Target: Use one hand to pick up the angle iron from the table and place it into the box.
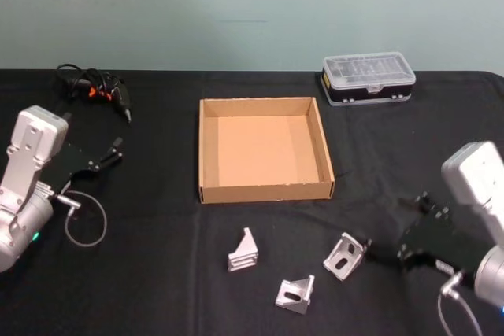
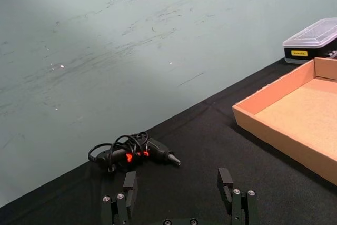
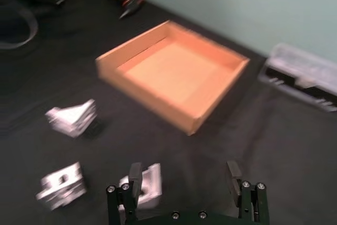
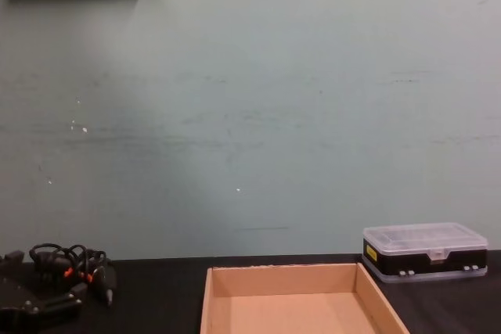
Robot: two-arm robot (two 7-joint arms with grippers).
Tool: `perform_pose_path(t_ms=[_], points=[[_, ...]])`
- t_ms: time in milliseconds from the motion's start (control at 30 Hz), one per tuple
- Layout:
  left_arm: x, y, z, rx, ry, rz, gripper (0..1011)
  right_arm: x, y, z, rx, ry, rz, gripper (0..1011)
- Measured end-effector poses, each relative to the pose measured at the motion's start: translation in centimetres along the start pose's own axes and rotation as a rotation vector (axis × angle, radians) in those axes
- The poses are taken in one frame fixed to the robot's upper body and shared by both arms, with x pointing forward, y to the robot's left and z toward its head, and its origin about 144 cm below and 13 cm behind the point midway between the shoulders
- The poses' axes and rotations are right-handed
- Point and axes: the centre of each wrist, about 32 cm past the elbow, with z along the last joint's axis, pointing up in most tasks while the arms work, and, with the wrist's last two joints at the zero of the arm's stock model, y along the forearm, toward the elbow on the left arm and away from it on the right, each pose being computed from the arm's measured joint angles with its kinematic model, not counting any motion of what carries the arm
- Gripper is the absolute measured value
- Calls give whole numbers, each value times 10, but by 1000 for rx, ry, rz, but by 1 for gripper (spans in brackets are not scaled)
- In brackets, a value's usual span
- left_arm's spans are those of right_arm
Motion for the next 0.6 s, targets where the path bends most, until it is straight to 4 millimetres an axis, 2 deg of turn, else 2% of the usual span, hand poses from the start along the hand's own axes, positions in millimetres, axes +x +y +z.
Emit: perform_pose_path(t_ms=[300,600], points=[[0,0,0,0,0,0,1000,-7,8,9,-142,-47,114,1003],[0,0,0,0,0,0,1000,-10,23,18,-170,-6,117,1003]])
